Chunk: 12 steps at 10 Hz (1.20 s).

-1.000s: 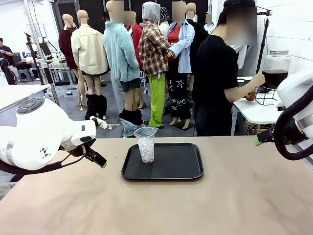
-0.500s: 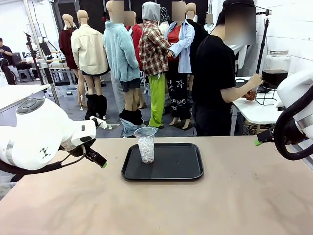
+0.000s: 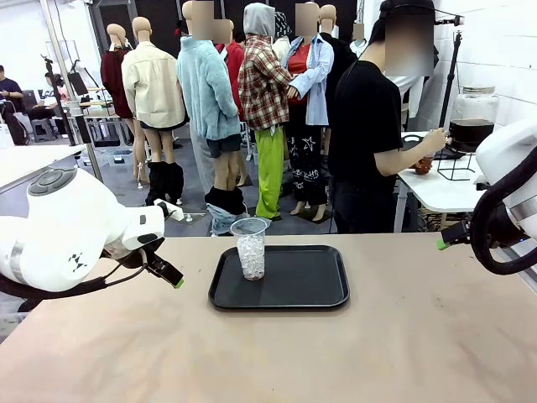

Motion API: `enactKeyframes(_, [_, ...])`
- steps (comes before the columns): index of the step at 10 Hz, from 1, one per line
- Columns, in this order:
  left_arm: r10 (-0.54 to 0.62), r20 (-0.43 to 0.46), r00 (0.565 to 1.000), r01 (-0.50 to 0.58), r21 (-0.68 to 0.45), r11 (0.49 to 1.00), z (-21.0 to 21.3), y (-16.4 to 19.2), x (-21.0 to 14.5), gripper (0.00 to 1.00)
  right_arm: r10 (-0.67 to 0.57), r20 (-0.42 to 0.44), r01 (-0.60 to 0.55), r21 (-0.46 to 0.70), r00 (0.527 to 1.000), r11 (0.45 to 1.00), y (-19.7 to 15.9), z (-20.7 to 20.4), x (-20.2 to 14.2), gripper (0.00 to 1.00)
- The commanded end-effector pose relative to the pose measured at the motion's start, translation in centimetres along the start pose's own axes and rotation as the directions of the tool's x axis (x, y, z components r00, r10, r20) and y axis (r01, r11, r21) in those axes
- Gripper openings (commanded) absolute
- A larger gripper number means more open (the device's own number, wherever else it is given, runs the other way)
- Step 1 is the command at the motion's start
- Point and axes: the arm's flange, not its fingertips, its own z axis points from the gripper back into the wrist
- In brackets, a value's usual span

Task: Pour the drink into the iced cup.
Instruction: Pick up the iced cup indicated by the human and present it to them.

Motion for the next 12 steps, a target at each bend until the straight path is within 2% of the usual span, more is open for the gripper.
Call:
enactKeyframes(1, [0.004,0.001,1.000,-0.004,0.000,1.000,0.06,0.15,-0.06,1.00,0.008,0.010,-0.008,0.004,1.000,1.000,0.07,-0.07,-0.12,1.00])
enactKeyframes(12, [0.004,0.001,1.000,-0.004,0.000,1.000,0.06,0.15,-0.06,1.00,0.008,0.010,-0.008,0.004,1.000,1.000,0.07,-0.07,-0.12,1.00])
